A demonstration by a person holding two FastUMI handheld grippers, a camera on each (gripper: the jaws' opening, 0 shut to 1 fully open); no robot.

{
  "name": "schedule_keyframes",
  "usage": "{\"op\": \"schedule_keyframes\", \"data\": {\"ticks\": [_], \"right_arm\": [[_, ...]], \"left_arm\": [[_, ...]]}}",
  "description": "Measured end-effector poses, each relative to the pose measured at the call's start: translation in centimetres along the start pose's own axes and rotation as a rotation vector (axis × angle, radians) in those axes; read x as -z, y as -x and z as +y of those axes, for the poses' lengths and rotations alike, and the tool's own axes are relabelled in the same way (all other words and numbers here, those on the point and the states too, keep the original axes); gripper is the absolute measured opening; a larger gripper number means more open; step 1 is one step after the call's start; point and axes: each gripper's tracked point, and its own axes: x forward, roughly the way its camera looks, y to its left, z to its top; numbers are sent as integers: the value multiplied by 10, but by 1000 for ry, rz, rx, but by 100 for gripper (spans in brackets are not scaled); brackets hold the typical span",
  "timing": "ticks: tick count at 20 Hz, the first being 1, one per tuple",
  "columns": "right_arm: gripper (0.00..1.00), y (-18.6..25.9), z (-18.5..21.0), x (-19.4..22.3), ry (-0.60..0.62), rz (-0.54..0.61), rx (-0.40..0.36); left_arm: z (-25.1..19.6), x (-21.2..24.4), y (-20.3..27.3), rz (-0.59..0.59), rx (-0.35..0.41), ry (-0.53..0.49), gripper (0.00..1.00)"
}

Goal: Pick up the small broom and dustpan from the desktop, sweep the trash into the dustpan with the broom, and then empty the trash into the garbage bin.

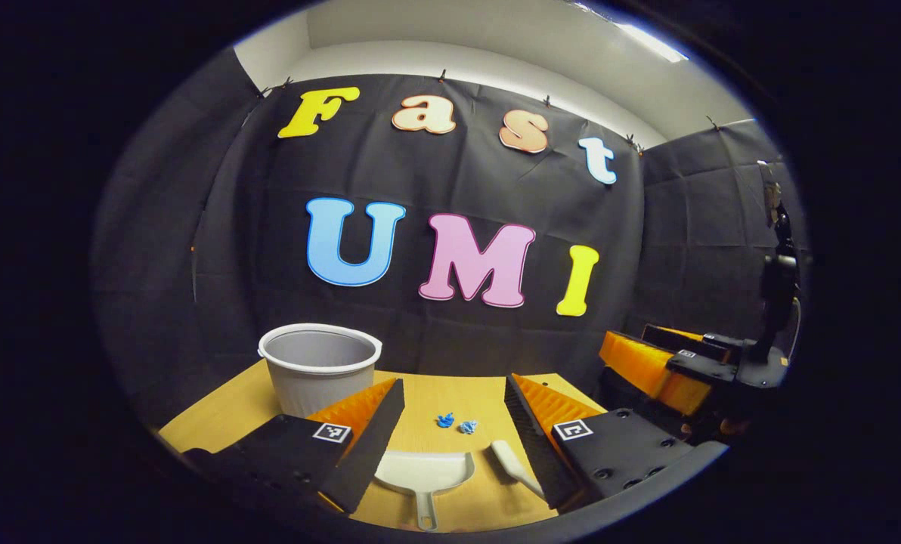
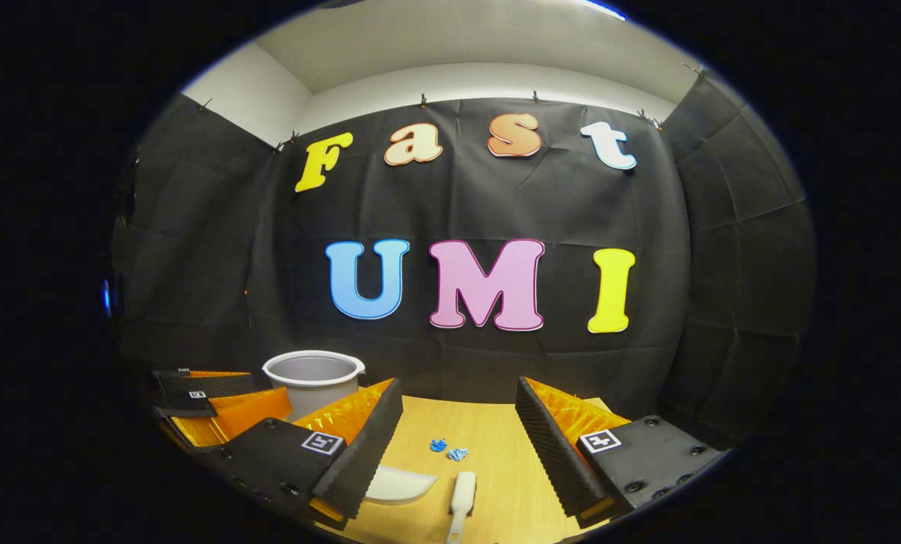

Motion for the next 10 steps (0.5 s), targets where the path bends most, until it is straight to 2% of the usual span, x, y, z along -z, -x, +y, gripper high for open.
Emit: {"op": "schedule_keyframes", "data": {"ticks": [2,6,8,10], "right_arm": [[97,-8,-10,6,-5,12,-5],[97,-19,-33,24,-20,36,9],[98,-21,-44,36,-2,52,12],[97,-21,-50,48,5,64,2]], "left_arm": [[-5,16,-7,57,14,24,80],[8,75,-30,262,-31,118,80],[13,116,-32,424,-53,138,80],[11,157,-23,639,-55,131,81]]}}
